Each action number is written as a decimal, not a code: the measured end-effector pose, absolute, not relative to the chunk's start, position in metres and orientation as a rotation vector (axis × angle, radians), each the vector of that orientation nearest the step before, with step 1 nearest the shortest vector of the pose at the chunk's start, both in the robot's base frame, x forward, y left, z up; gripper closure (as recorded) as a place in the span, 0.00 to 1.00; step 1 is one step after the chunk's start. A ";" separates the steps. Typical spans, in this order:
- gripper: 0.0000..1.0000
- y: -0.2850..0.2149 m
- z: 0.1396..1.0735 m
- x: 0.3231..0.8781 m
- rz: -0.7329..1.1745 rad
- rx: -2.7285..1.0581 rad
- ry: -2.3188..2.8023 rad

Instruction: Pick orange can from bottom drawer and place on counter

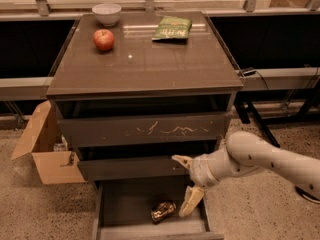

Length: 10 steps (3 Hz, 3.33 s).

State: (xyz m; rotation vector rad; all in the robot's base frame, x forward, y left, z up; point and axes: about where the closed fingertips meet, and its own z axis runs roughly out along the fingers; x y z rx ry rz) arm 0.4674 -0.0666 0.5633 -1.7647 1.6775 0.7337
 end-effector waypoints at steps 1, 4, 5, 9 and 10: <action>0.00 -0.047 0.507 0.462 0.865 -1.730 1.662; 0.00 -0.044 0.402 0.477 0.897 -1.711 1.719; 0.00 -0.039 0.344 0.482 0.924 -1.727 1.731; 0.00 -0.029 0.180 0.523 0.933 -1.776 1.733; 0.00 -0.028 0.159 0.527 0.932 -1.776 1.744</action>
Offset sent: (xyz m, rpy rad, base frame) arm -0.0014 0.0143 -0.0393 0.0496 0.0452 0.0175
